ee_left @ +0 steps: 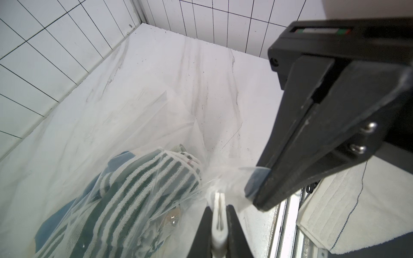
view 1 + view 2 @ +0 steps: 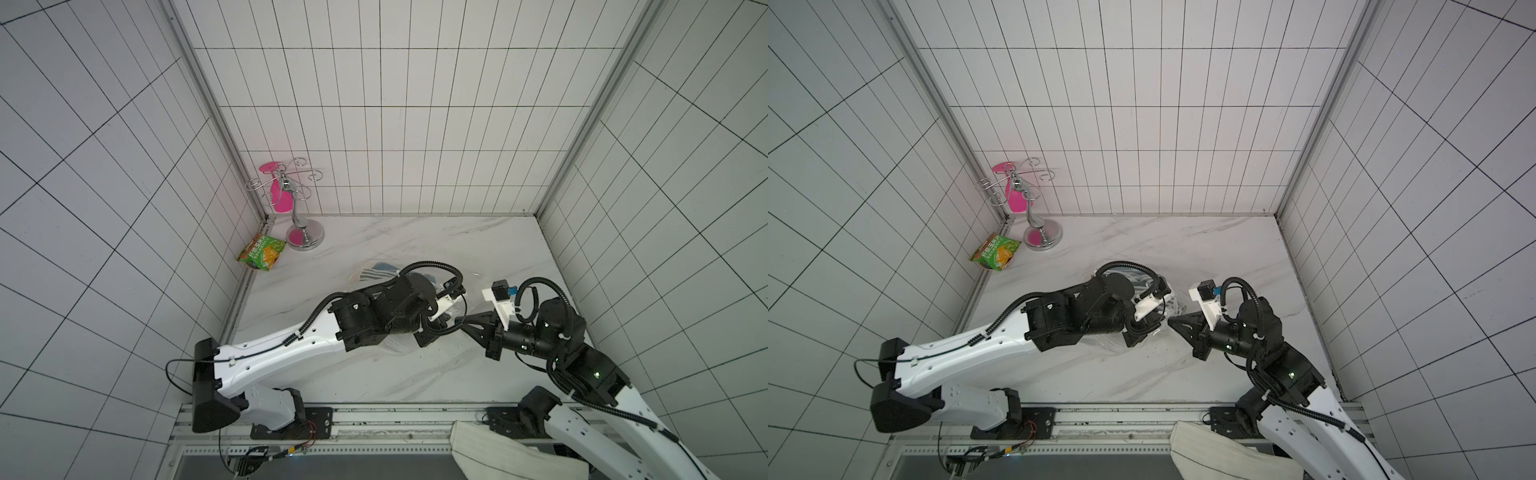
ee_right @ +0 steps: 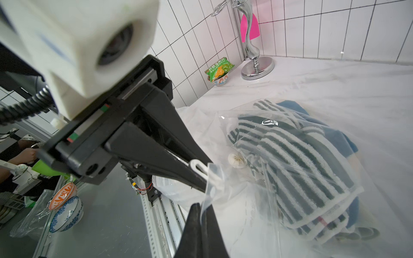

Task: Place the folded towel into the vacuum bag
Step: Close the vacuum bag at the center of the board.

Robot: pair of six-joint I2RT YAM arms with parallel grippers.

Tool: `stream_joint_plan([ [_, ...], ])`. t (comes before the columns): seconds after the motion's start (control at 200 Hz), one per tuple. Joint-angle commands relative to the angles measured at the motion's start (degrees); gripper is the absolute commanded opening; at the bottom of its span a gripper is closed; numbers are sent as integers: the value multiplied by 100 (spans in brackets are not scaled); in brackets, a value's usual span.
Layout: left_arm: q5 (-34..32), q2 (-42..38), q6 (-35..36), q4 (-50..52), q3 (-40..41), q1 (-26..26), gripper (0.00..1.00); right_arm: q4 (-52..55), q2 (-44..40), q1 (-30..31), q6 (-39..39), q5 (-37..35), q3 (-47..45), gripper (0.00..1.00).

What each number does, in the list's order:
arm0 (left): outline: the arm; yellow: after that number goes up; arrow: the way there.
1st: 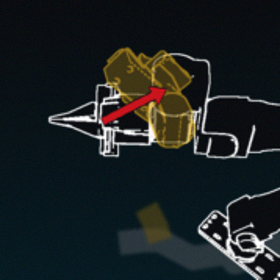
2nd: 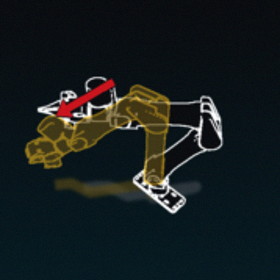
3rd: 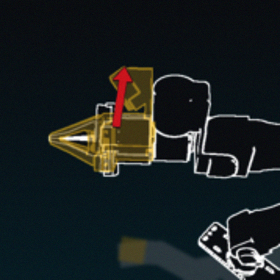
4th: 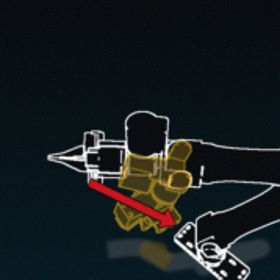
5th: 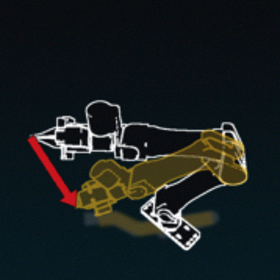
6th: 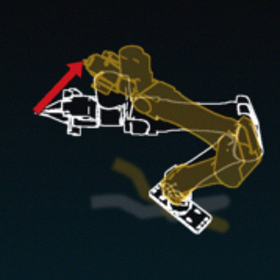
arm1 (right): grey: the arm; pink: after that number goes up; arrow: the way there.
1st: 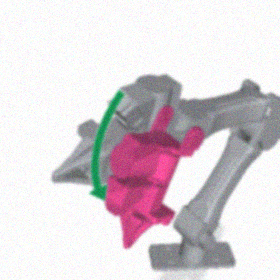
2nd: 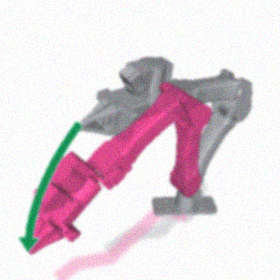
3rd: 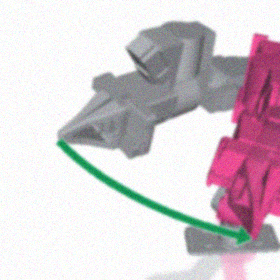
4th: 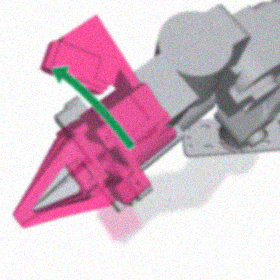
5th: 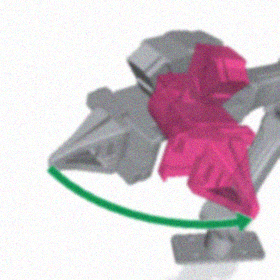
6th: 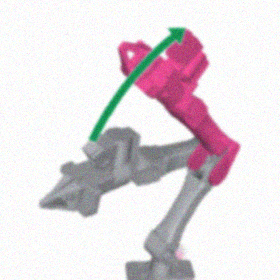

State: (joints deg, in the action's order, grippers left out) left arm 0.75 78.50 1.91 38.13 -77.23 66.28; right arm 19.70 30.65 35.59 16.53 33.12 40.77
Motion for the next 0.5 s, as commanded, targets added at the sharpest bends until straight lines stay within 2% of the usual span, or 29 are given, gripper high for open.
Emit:
stream_joint_plan([
  [0.0,238,3,2,-240,186,12,0,-520,-69,9,-143,453,297,0],
  [0.175,502,-370,130,-370,458,7,0,397,-31,16,-765,-136,515,0],
  [0.345,977,-684,442,-293,841,2,0,829,17,11,-1022,-385,607,14],
  [0.495,1189,-662,407,-278,972,-2,0,998,241,15,-1132,-338,545,29],
])
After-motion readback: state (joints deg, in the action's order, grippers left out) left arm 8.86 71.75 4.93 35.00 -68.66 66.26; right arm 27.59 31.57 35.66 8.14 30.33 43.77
